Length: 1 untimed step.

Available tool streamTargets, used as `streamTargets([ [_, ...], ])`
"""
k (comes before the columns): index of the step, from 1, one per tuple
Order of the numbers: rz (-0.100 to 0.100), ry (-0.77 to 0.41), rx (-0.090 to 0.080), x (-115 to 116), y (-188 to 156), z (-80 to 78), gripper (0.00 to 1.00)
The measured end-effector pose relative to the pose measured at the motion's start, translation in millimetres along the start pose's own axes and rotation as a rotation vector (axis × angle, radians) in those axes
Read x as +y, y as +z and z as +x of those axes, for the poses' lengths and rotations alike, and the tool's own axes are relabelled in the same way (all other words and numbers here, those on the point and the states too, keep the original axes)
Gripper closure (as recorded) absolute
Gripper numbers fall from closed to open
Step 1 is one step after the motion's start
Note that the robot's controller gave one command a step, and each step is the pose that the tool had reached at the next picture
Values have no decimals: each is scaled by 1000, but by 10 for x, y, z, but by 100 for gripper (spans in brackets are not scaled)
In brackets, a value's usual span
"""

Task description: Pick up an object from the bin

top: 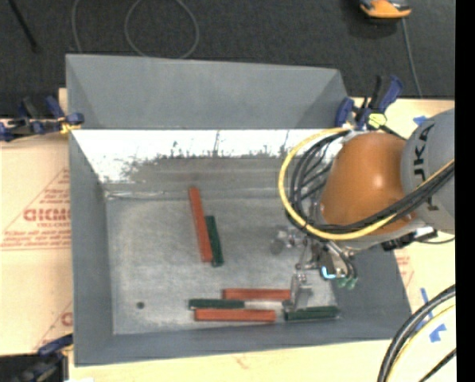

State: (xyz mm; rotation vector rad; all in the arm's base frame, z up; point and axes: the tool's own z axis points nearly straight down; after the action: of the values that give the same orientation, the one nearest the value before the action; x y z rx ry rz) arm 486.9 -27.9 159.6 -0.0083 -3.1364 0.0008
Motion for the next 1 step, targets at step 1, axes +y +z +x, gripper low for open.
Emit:
streamTargets([
  [1, -2, 386, -3, 188, 891, 26, 0],
])
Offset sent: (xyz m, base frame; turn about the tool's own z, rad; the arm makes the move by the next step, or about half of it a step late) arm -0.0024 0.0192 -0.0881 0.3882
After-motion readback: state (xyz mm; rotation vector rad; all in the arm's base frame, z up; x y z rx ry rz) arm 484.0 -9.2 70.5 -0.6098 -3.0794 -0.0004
